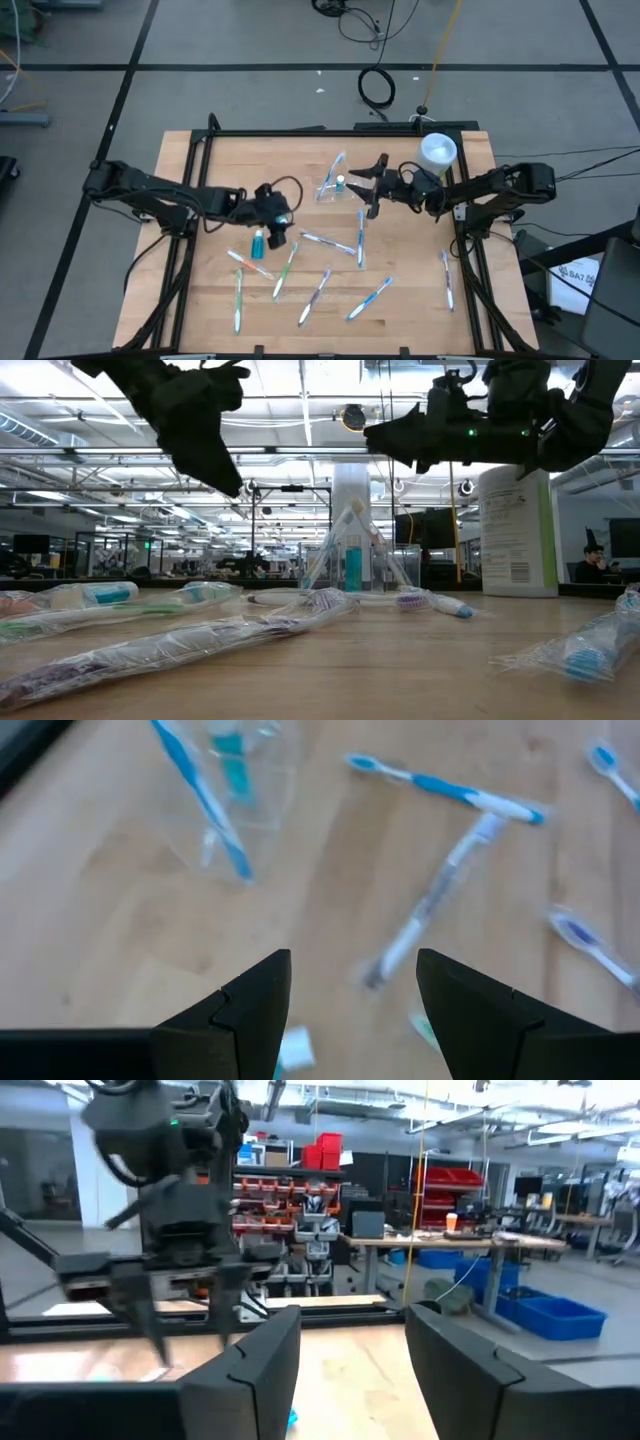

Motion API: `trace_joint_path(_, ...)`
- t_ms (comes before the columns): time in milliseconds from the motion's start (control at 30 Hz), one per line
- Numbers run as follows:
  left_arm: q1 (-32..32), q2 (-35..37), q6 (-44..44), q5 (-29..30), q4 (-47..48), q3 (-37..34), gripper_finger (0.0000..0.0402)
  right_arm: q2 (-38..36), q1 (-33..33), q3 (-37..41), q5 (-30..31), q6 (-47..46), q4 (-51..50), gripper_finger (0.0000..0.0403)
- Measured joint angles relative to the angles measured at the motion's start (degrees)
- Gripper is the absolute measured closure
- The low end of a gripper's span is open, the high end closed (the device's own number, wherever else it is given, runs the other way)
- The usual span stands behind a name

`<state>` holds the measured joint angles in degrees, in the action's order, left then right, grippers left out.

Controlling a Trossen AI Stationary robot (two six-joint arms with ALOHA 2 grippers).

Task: Pick & Place toothbrushing station
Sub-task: Put the orange toothbrush into the transparent organizer

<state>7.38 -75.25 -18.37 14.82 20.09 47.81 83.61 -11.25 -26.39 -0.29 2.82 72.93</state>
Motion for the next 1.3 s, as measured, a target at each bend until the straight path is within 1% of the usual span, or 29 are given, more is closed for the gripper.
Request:
trace_joint_path(33,1.2,-0.2,0.1,-0.6,1.1,0.0,0.0176,0.0,0.0,0.0,0.0,0.8,0.0,0.0227)
trace_joint_path(167,5.6,-1.0,2.5,-6.6,6.2,0.0,0.0176,0.0,-0.4,0.0,0.1,2.5,0.0,0.0229)
trace_joint_path(233,7.9,-1.9,3.9,-7.2,9.8,-0.1,0.0176,0.0,-0.8,0.0,0.1,2.5,0.1,0.0230)
trace_joint_path(400,13.7,-6.2,10.1,-8.2,14.1,0.0,0.0176,0.0,-1.4,0.0,0.2,1.3,0.0,0.0231)
trace_joint_path(600,17.9,-11.4,11.6,-10.0,14.0,0.0,0.0176,0.0,-1.5,0.0,0.2,-1.8,0.0,0.0231)
trace_joint_path(733,18.4,-14.4,9.5,-10.4,13.4,0.0,0.0176,0.0,-1.5,0.0,0.1,-2.1,0.0,0.0232)
trace_joint_path(900,18.5,-17.4,9.4,-13.6,12.8,0.0,0.0176,0.0,-1.4,0.0,0.2,-2.2,0.0,0.0232)
trace_joint_path(1100,18.5,-18.1,8.4,-15.2,12.3,0.1,0.0176,0.0,-1.4,0.0,0.2,-2.2,0.1,0.0232)
trace_joint_path(1300,18.5,-18.2,4.3,-16.4,10.4,0.0,0.0176,0.0,-1.4,0.0,0.2,-2.2,0.0,0.0232)
